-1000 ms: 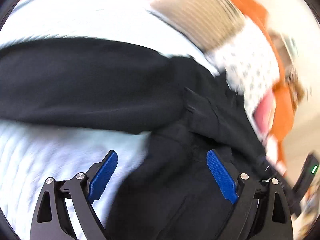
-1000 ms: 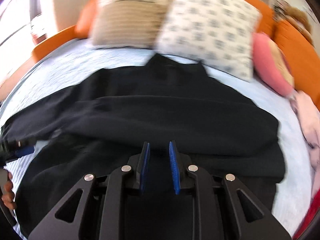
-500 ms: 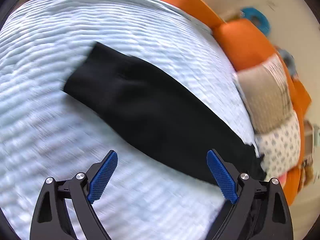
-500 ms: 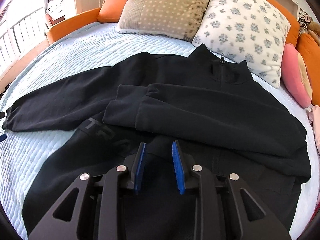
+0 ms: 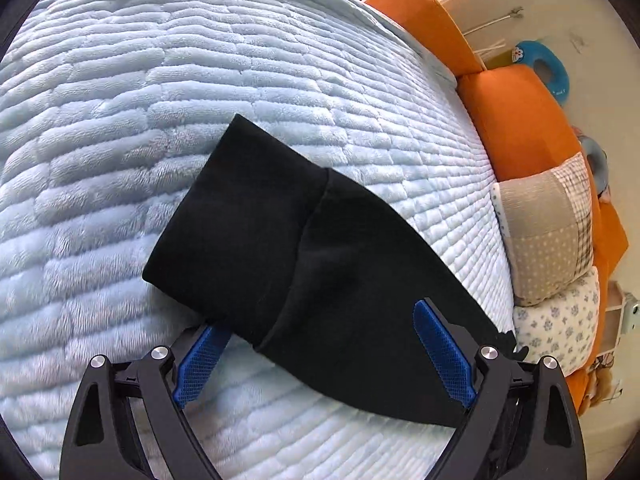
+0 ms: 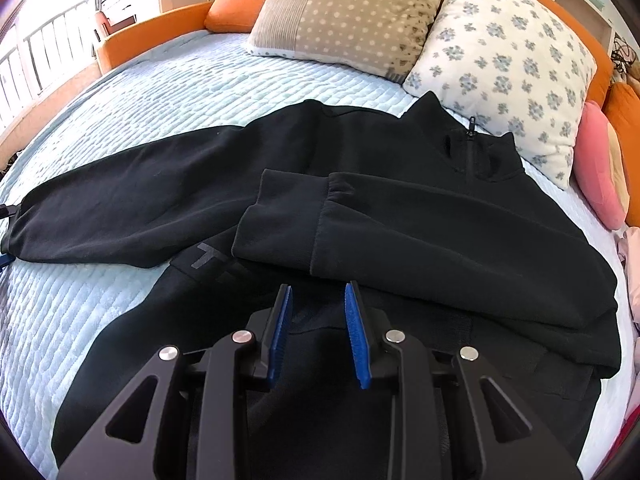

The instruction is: Fold large clothes

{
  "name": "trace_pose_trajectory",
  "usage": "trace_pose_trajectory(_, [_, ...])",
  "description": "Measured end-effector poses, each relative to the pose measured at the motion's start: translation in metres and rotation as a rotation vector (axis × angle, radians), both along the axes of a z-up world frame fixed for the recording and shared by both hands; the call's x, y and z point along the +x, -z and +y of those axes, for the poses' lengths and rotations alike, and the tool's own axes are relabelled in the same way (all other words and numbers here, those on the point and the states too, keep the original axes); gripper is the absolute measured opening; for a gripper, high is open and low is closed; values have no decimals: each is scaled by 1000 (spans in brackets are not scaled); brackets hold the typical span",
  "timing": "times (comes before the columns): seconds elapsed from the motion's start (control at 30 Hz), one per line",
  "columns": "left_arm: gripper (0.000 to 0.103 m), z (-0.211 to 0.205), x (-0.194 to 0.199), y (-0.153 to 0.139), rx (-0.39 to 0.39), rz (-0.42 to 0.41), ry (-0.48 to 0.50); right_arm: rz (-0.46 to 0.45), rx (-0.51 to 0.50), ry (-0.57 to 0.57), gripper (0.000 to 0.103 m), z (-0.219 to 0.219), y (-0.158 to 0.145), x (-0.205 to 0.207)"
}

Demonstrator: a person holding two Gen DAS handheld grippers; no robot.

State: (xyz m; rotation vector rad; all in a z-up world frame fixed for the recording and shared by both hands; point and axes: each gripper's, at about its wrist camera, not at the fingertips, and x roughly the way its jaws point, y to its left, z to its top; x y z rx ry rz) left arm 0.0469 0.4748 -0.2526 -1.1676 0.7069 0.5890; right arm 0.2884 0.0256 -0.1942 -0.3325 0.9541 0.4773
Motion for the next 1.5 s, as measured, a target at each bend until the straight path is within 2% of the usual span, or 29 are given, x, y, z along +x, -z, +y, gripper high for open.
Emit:
trace_pose_trajectory(0.03, [79,1,-1,-1,13,1,-12,5,-1,1,35,3,2,2])
trace_pose_trajectory(0.07, [63,2,-2,0,23,7,-20,9,-2,1,40,7,4,4])
trace_pose_trajectory(0.1, [51,4,-4,2,20,1,-31,15,-2,2,41,10,5,7])
trace_pose_trajectory(0.13, [44,5,-7,5,6,-10,-40,23,5,5,41,16,6,11])
trace_pose_trajectory(0.2, [37,11,-11,12,-30,-45,-54,29,24,7,43,30,6,19])
trace_pose_trajectory(0.3, [28,13,-9,10,-25,-72,-24,32,79,12,43,47,3,32])
trace_pose_trajectory(0.4, [25,9,-9,3,-8,-107,-15,85,164,50,42,62,9,48])
trace_pose_trajectory(0.43, [25,8,-9,-1,10,-112,-10,105,179,65,38,64,13,52])
trace_pose_trajectory(0.47, [24,7,-9,-4,29,-115,-1,113,180,89,27,65,19,54])
trace_pose_trajectory(0.57, [23,3,-5,-19,89,-131,25,120,193,133,21,59,34,52])
trace_pose_trajectory(0.73, [21,-1,10,-41,130,-154,55,121,247,163,20,43,50,42])
trace_pose_trajectory(0.83, [20,-7,25,-62,169,-150,79,61,230,147,20,46,55,32])
trace_pose_trajectory(0.9, [20,-13,38,-81,200,-147,104,21,211,141,20,48,57,25])
trace_pose_trajectory(1.0, [20,-28,66,-115,261,-138,146,9,232,162,20,45,56,18])
trace_pose_trajectory(1.23, [20,-99,153,-193,402,-140,300,-17,205,146,20,48,55,3])
trace_pose_trajectory(1.33, [20,-150,194,-226,481,-149,387,-51,161,136,20,54,56,-1])
trace_pose_trajectory(1.5, [20,-233,251,-264,552,-178,519,-86,119,130,20,59,56,-7])
